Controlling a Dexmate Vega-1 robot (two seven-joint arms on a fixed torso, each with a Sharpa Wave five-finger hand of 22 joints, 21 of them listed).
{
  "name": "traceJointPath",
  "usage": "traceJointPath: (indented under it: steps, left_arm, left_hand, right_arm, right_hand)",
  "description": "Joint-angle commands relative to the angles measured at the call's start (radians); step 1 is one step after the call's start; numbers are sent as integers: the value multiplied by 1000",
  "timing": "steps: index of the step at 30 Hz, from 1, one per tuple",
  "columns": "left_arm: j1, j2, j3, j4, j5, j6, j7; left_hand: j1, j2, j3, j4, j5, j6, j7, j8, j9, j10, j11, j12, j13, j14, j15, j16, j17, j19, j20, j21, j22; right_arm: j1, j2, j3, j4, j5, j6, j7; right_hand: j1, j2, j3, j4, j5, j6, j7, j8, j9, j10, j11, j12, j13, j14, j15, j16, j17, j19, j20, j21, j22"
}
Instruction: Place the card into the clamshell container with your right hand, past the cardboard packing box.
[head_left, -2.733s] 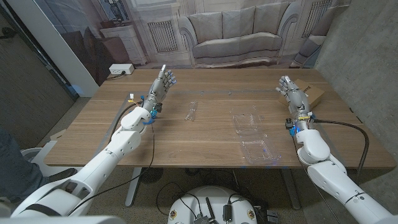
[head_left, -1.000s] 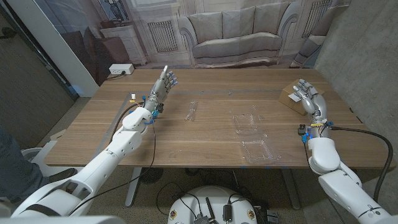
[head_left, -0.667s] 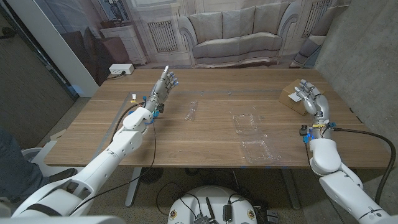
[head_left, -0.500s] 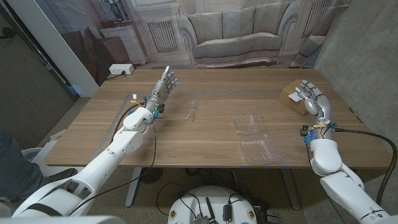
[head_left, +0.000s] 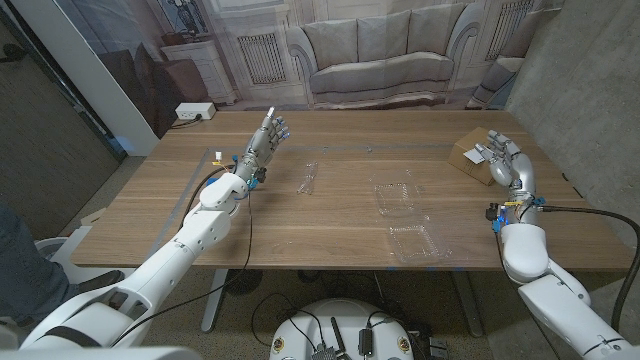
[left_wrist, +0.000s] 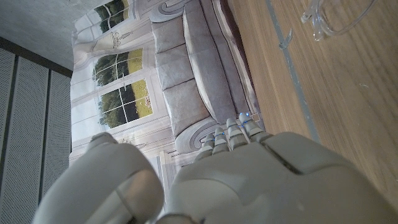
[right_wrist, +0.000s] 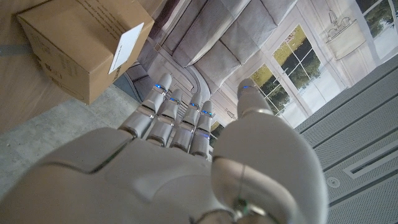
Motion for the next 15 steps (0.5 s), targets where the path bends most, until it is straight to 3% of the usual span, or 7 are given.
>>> traceJointPath:
  steps: [1, 15]
  left_arm:
    - [-6, -3, 2, 7, 5, 2, 4]
    - [-2, -7, -3, 24, -3, -9, -1]
  left_hand:
    - [5, 3, -7, 2, -5, 2, -1, -1, 4, -7, -5, 1, 2, -9, 1, -1, 1, -7, -35, -4, 4]
    - [5, 4, -10, 3, -6, 2, 1, -2, 4, -8, -5, 0, 2, -9, 3, -1, 1, -7, -34, -11, 5]
  right_arm:
    - [19, -19, -35, -13, -154, -109, -94]
    - [49, -50, -88, -20, -267, -224, -157]
  right_hand:
    - [15, 3, 7, -1, 1, 11, -8, 3, 1, 4, -13, 0, 0, 12, -122, 1, 3, 13, -129, 6, 3]
    - [41, 5, 14, -2, 2, 33, -20, 7, 2, 25, -16, 3, 0, 31, -138, 2, 4, 26, -140, 9, 5]
